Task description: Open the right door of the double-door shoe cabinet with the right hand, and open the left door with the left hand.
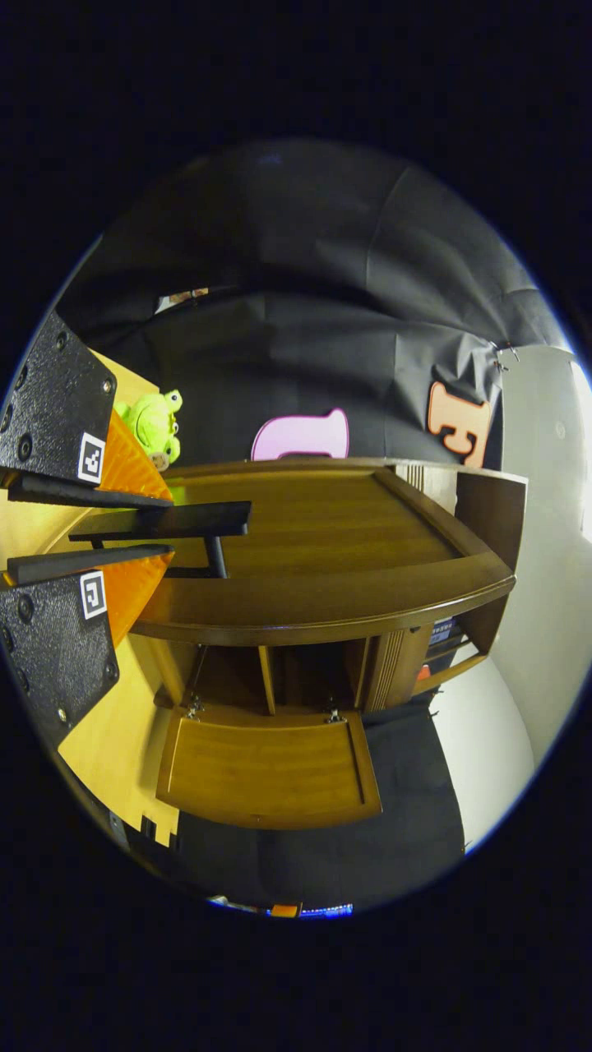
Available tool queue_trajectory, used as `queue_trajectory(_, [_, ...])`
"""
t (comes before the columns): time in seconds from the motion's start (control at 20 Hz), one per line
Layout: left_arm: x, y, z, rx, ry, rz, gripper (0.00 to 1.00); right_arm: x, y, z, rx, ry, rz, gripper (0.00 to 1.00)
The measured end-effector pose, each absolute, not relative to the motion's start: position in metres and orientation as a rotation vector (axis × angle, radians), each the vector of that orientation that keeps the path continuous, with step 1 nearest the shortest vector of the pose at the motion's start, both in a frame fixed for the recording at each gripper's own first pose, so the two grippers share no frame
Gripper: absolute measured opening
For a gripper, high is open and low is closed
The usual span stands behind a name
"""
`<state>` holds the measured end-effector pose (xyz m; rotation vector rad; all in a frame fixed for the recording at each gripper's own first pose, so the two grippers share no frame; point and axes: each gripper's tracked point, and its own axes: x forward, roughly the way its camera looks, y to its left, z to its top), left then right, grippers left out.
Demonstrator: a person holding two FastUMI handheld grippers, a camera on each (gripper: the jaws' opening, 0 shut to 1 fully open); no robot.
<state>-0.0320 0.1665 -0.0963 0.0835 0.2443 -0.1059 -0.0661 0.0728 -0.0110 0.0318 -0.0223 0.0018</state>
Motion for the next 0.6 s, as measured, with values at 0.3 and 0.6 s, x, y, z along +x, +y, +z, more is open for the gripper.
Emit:
queue_trajectory(0.3, [-0.037, 0.206, -0.096, 0.073, 0.266, -0.061, 0.20, -0.061, 0.102, 0.000, 0.043, -0.054, 0.060, 1.00])
queue_trajectory(0.6, [-0.043, 0.223, -0.088, 0.071, 0.247, -0.064, 0.18, -0.059, 0.112, 0.002, 0.031, -0.058, 0.072, 0.97])
